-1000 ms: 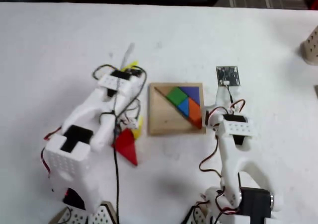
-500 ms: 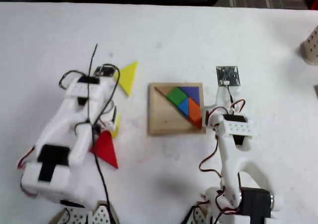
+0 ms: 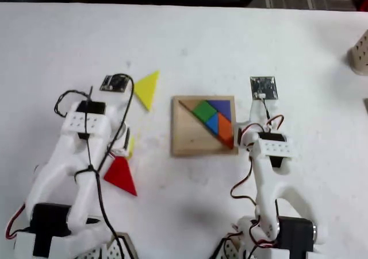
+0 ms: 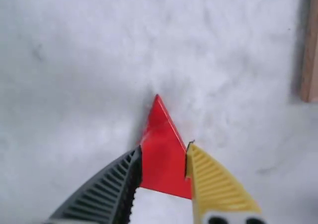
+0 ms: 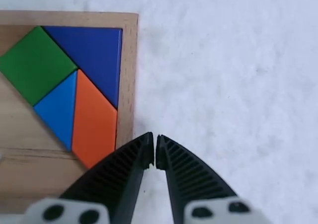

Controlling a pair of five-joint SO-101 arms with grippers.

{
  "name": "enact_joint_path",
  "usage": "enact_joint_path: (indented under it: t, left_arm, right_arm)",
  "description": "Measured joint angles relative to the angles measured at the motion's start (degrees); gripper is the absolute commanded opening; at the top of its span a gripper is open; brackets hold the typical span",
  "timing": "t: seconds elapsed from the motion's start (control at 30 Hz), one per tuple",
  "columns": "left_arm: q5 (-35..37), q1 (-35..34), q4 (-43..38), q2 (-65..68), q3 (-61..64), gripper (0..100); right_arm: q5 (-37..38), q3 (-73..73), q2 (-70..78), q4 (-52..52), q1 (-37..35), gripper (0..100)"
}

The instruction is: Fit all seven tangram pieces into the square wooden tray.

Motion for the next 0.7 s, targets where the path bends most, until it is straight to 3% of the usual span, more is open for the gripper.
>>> enact_joint_path:
  t: [0.27,0.5,0.7]
  left_arm:
    - [-8.5,-3.6,0.1,-0.3,3.0,17]
    - [-9.3,-6.9,-11.3,-7.5,16.5,17]
    - [-14.5,-7.2,-6.2,-12.8,20.4,16]
  right_arm:
    - [0.0,0.0,0.0,0.0,0.0,1.7]
    - [0.0,0.0,0.0,0.0,0.0,1.7]
    - [0.0,0.0,0.0,0.0,0.0,1.7]
